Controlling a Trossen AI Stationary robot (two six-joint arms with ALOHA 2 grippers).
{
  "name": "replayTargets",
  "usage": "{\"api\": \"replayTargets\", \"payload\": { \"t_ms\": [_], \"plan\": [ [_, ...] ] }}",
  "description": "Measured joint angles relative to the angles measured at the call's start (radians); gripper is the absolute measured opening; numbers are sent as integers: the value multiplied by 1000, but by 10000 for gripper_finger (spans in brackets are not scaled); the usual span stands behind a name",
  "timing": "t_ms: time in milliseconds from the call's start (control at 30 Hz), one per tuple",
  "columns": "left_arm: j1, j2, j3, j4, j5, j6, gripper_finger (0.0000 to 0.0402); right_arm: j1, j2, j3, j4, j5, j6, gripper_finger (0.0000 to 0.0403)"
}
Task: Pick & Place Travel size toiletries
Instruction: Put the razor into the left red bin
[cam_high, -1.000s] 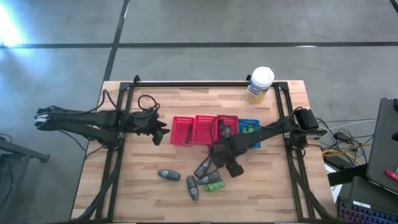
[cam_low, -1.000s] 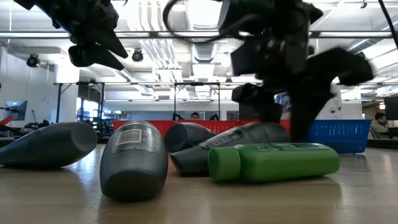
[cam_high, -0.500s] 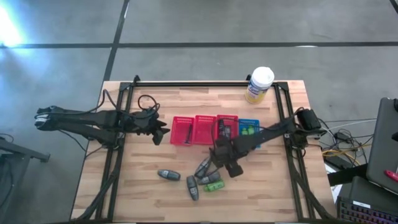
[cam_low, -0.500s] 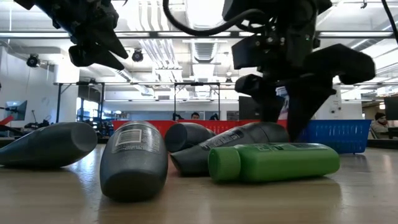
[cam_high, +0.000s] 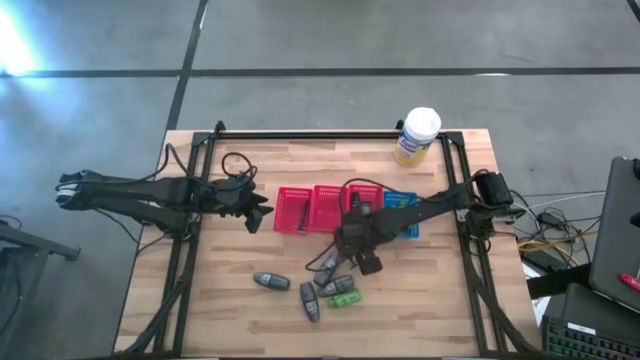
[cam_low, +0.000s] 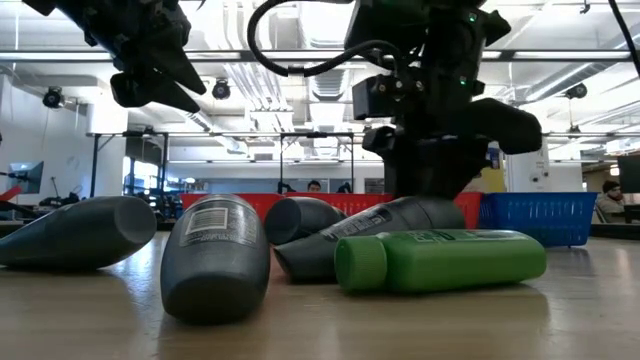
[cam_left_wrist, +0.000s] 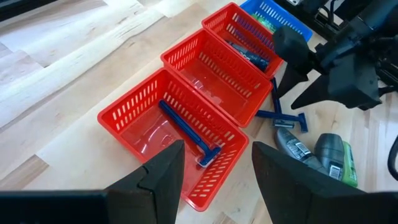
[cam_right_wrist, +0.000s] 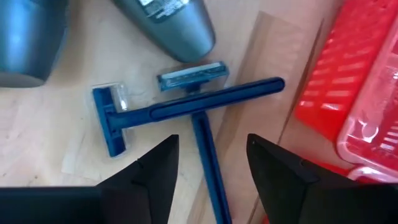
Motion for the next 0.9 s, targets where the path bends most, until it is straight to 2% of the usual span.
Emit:
{"api": "replayTargets", "payload": {
  "t_ms": [467, 567, 700, 900],
  "plan": [
    [0, 0, 0, 0, 0, 12, 192, 8, 0, -76, 101, -1, 33, 144],
    [0, 0, 0, 0, 0, 12, 193, -1, 0, -88, 101, -3, 34, 144],
    [0, 0, 0, 0, 0, 12, 193, -2, -1, -115, 120, -69, 25, 152],
    [0, 0, 0, 0, 0, 12, 193, 11, 0, -95, 83, -72, 36, 156]
  ]
}}
